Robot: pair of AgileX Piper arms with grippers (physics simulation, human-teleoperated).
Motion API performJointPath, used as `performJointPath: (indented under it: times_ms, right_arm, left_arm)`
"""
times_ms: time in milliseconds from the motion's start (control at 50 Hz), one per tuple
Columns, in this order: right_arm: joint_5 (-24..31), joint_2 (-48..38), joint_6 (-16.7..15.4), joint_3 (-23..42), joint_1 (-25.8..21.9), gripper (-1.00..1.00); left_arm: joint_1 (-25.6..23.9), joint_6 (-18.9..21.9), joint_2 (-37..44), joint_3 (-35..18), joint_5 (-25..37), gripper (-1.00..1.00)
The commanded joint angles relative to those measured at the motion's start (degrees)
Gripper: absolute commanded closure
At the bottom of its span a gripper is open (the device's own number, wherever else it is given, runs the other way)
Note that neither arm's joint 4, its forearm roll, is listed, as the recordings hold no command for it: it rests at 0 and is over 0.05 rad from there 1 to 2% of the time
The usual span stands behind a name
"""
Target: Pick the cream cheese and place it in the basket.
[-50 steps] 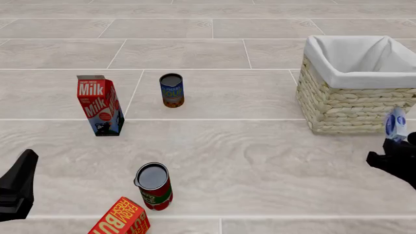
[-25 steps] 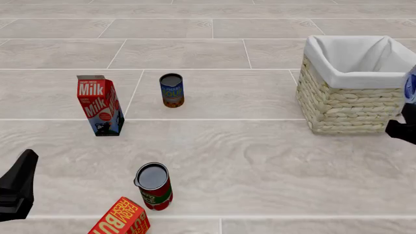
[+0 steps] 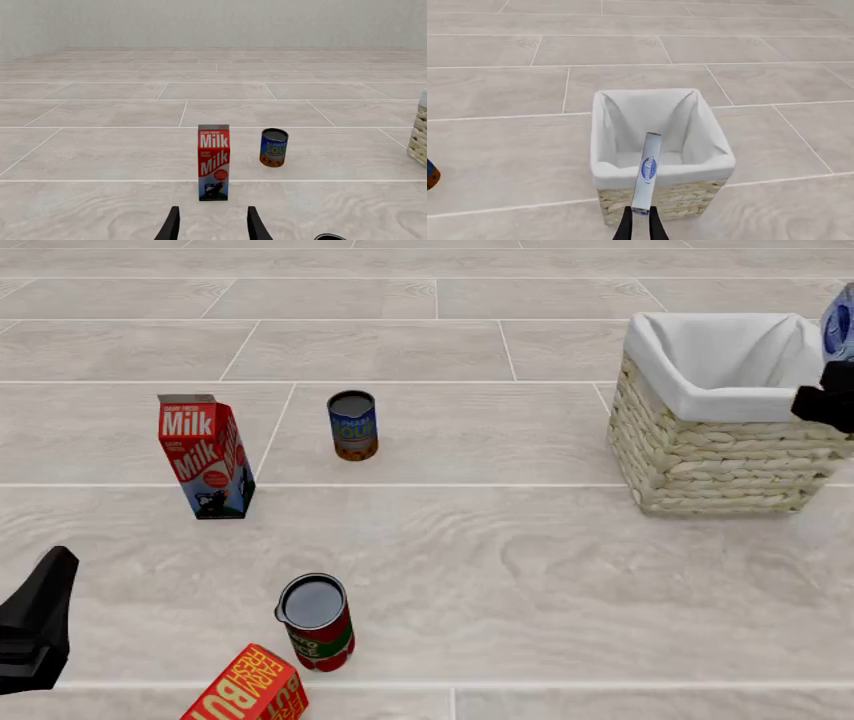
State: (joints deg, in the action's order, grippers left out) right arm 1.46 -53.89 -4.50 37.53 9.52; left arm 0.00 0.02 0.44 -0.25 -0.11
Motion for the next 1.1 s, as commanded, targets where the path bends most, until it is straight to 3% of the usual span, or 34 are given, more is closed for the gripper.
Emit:
performJointPath:
  times_ms: [20, 220, 260, 280, 340, 500, 620, 640, 680, 760, 880, 1100]
  right_arm:
    - [1.22, -6.96, 0.87, 7.99, -0.16, 1.00]
    - [5.20, -13.04, -1.02, 16.69, -1.87, 1.00]
    - [6.44, -14.50, -0.32, 18.76, -2.43, 1.00]
    - [7.45, -15.71, 1.50, 20.08, -2.73, 1.00]
    - [8.14, -17.30, -1.50, 22.18, -2.14, 1.00]
    - [10.32, -22.37, -2.54, 25.78, -3.30, 1.00]
    - [12.45, -27.38, -1.91, 28.49, -5.74, 1.00]
    - [12.80, -28.06, -0.37, 29.13, -6.00, 1.00]
    - [13.19, -29.31, -1.92, 30.35, -5.49, 1.00]
    - [14.57, -31.09, -1.88, 32.86, -5.16, 1.00]
    - [17.10, -33.92, 0.59, 36.73, -4.68, 1.00]
    - [19.56, -37.86, -2.09, 40.77, -1.52, 1.00]
  left_arm:
    - [0.00, -0.01, 0.00, 0.00, 0.00, -1.00]
    - [-0.01, 0.00, -0.01, 0.00, 0.00, -1.00]
    - [0.00, 0.00, 0.00, 0.00, 0.00, -1.00]
    - [-0.01, 0.01, 0.00, 0.00, 0.00, -1.00]
    - [0.00, 0.00, 0.00, 0.00, 0.00, -1.00]
    - [0.01, 0.01, -0.01, 0.00, 0.00, -1.00]
    - [0.01, 0.00, 0.00, 0.00, 0.00, -1.00]
    - [0.00, 0.00, 0.01, 0.00, 0.00, -1.00]
    - [-0.01, -0.02, 0.00, 0.00, 0.00, -1.00]
    - [-0.01, 0.01, -0.01, 0.00, 0.00, -1.00]
    - [0.00, 0.00, 0.00, 0.00, 0.00, -1.00]
    - [-0.01, 0.02, 0.01, 0.00, 0.00, -1.00]
